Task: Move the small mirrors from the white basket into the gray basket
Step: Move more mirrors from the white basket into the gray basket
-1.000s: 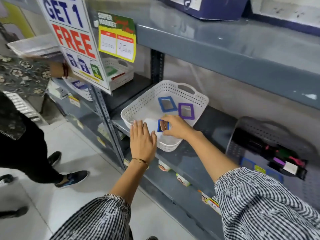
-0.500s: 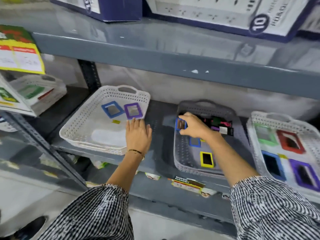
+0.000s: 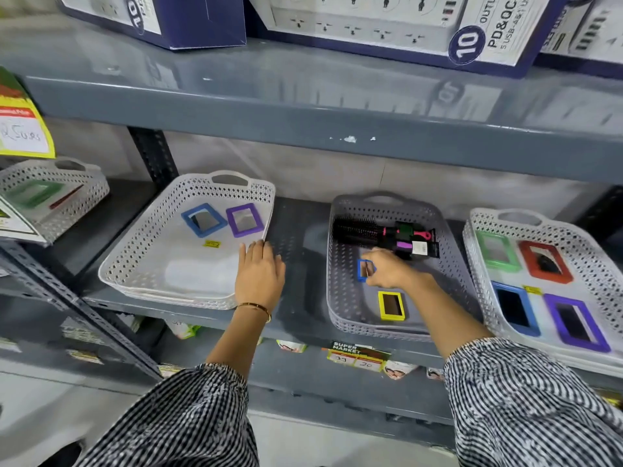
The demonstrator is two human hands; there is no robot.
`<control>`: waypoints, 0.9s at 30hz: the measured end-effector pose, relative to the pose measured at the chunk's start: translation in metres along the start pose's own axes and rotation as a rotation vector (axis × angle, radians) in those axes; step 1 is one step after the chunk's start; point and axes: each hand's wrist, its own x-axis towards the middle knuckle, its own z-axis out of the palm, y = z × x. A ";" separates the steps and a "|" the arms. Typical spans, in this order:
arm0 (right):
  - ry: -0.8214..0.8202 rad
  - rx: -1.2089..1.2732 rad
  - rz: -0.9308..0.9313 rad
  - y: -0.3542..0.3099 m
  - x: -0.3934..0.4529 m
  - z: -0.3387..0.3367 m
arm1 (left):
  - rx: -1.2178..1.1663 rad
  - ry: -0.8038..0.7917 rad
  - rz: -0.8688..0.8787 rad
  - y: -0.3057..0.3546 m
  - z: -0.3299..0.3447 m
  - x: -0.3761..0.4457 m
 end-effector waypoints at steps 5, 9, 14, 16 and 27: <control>-0.031 -0.008 0.004 0.002 0.002 0.004 | 0.008 -0.011 0.002 0.000 0.001 0.000; -0.034 0.005 -0.008 0.002 0.005 0.005 | 0.002 -0.011 0.002 0.000 0.001 0.000; -0.043 -0.009 -0.007 0.000 0.006 0.004 | 0.001 -0.016 -0.003 0.000 0.001 0.000; -0.050 -0.017 -0.007 0.000 0.007 0.003 | -0.002 -0.017 -0.003 0.000 0.001 0.000; -0.061 -0.040 0.011 -0.001 0.006 -0.002 | -0.009 -0.029 -0.018 0.000 -0.001 -0.001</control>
